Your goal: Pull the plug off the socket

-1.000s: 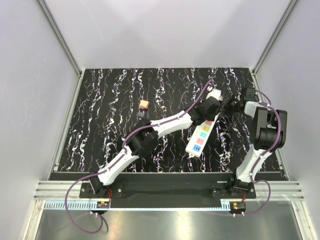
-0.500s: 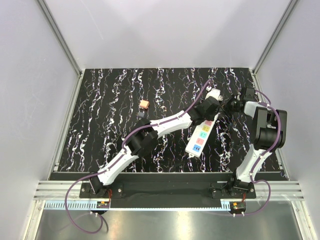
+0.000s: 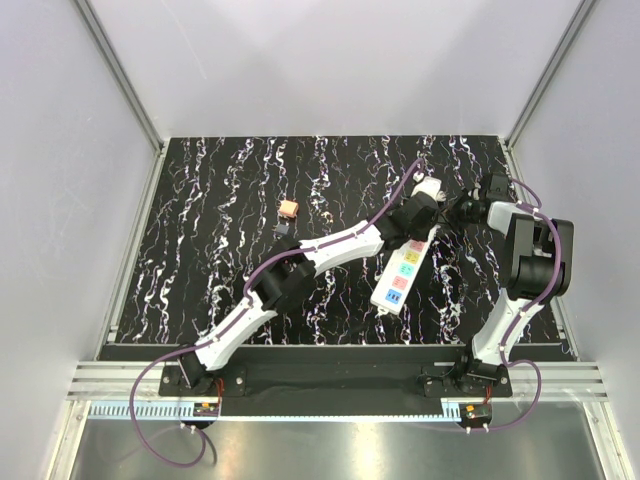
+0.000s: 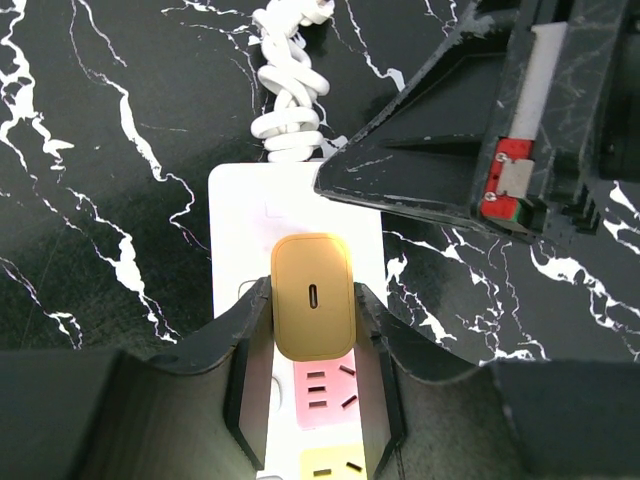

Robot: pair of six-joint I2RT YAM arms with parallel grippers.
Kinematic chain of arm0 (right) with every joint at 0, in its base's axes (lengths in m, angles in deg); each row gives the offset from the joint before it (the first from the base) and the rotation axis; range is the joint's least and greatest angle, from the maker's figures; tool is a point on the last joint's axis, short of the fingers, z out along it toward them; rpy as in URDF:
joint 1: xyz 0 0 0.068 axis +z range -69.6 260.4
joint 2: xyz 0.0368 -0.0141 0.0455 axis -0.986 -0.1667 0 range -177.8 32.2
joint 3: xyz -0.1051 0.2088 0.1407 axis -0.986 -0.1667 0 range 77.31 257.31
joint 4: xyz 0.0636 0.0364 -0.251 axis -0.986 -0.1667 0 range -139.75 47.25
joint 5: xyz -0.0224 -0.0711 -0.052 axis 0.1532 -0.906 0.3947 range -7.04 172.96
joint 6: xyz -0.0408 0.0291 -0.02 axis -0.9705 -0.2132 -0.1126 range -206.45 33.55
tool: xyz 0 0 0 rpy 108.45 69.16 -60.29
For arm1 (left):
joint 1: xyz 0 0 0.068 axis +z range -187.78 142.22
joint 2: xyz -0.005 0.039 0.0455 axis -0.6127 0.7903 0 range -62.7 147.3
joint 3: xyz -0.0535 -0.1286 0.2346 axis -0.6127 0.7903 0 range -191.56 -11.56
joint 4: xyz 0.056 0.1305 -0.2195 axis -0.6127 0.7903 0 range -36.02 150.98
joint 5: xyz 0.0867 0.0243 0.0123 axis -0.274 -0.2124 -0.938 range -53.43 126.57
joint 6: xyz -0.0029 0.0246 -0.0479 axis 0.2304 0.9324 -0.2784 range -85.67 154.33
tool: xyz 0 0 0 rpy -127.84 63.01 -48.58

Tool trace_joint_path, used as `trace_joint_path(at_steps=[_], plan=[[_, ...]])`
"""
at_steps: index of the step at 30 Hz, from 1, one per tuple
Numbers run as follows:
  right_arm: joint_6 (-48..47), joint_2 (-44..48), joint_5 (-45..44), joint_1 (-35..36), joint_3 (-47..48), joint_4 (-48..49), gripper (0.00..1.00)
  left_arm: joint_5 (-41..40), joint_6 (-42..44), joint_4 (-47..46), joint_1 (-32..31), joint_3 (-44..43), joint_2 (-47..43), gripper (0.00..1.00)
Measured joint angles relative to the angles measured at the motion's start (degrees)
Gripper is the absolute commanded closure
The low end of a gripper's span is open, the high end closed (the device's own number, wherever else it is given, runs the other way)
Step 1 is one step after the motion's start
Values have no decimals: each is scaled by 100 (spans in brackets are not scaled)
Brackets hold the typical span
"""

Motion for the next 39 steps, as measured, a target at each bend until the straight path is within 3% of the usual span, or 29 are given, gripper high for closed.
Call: trace_joint_path(at_steps=[14, 26, 31, 39], plan=[[-28, 0, -72, 44, 68, -136, 100, -164, 861, 219, -131, -249, 0, 100], [-85, 0, -138, 70, 109, -199, 100, -229, 1119, 83, -339, -459, -33, 100], [-92, 0, -157, 79, 122, -223, 100, -472, 1281, 63, -330, 466, -669, 100], [-105, 0, -170, 83, 133, -238, 100, -1152, 1408, 48, -348, 2573, -2562, 100]])
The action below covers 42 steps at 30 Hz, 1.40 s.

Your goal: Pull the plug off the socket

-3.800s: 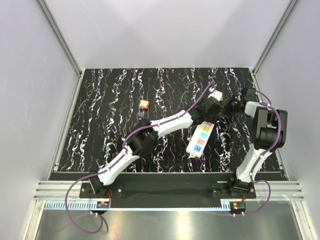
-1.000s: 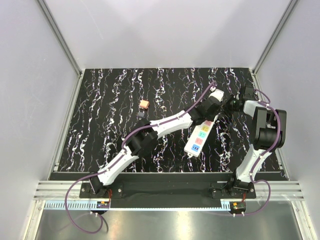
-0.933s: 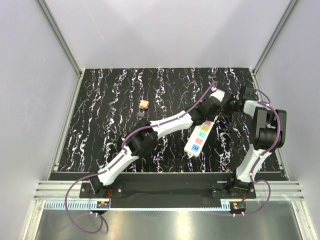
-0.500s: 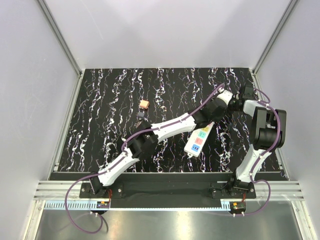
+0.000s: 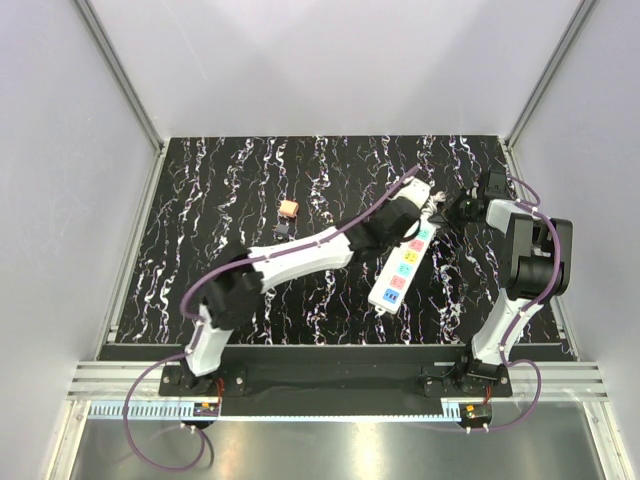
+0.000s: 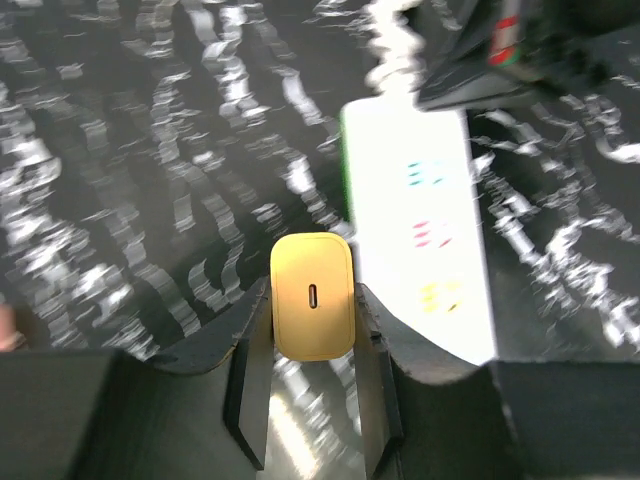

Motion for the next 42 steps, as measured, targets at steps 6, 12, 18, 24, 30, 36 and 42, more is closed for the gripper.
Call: trace_joint_path(at_steps=[6, 12, 18, 24, 30, 36, 42], plan=[[-2, 0, -7, 4, 4, -4, 100, -595, -103, 15, -57, 1659, -1458, 100], [-2, 0, -37, 13, 17, -31, 100, -1241, -472, 463, -140, 2944, -2317, 100], [-2, 0, -61, 28, 24, -42, 100, -1652, -1051, 1067, -186, 4096, -3010, 100], [-11, 20, -234, 111, 55, -68, 100, -1930, -1609, 1644, -186, 4898, -3906, 100], [-44, 20, -284, 140, 74, -85, 100, -2103, -2124, 2129, -186, 5292, -4363, 100], [-46, 20, -289, 142, 76, -87, 100, -2142, -2291, 2271, -188, 5302, -4232, 100], [-46, 22, -293, 142, 76, -87, 100, -2170, -2452, 2352, -186, 5272, -3869, 100]])
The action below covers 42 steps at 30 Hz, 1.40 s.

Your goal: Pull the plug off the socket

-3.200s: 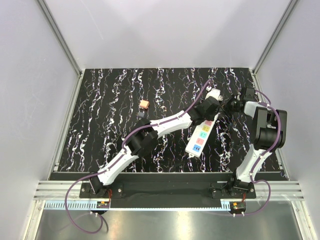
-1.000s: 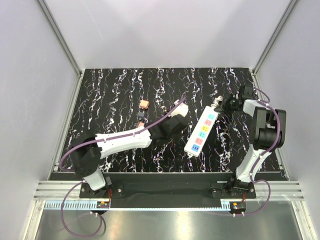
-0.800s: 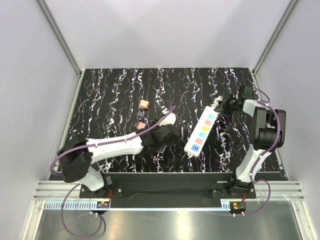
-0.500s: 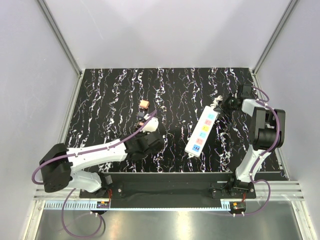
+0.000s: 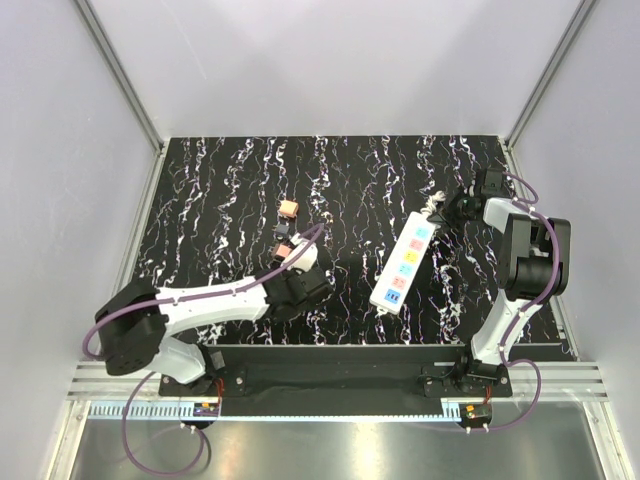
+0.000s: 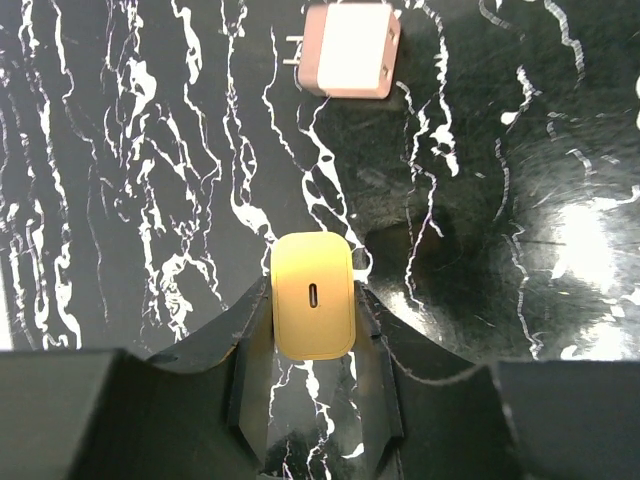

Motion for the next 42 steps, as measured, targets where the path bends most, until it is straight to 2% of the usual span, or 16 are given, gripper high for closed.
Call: trace_joint_path(at_steps=[12, 20, 42], plan=[[0, 0, -2, 2, 0, -2, 100, -339, -516, 649, 151, -949, 1349, 100], [0, 0, -4, 4, 4, -7, 100, -483, -651, 896, 382, -1198, 2004, 100], [0, 0, -11, 7, 9, -13, 100, -568, -651, 977, 551, -1661, 2658, 100]])
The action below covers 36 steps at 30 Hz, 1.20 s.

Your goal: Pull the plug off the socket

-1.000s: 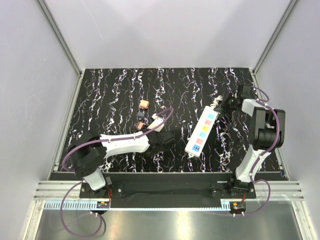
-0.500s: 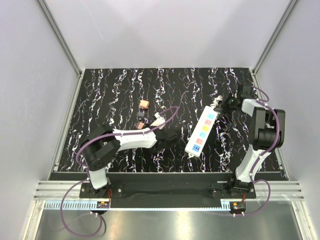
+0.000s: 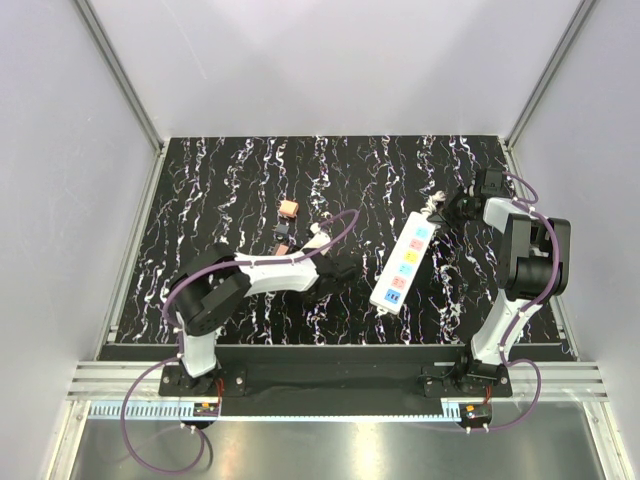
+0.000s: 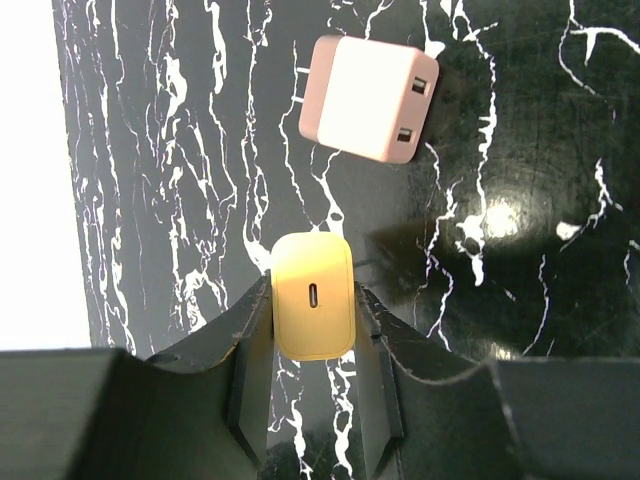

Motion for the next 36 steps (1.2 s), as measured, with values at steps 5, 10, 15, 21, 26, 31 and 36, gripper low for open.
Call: trace_joint_path(at_steps=[5, 10, 15, 21, 26, 31, 36], plan=[[0, 0, 0, 0, 0, 0, 100, 0, -48, -4, 37, -26, 76, 100], [0, 0, 0, 0, 0, -2, 100, 0, -114, -7, 52, -55, 136, 100], [0, 0, 0, 0, 0, -2, 100, 0, -199, -4, 52, -55, 160, 100], [0, 0, 0, 0, 0, 0, 100, 0, -258, -4, 52, -66, 291, 100], [0, 0, 0, 0, 0, -2, 100, -109, -227, 85, 50, -173, 494, 92], [0, 0, -2, 0, 0, -2, 100, -125, -229, 107, 52, -195, 522, 84], [0, 0, 0, 0, 0, 0, 100, -120, -232, 111, 52, -195, 522, 70]])
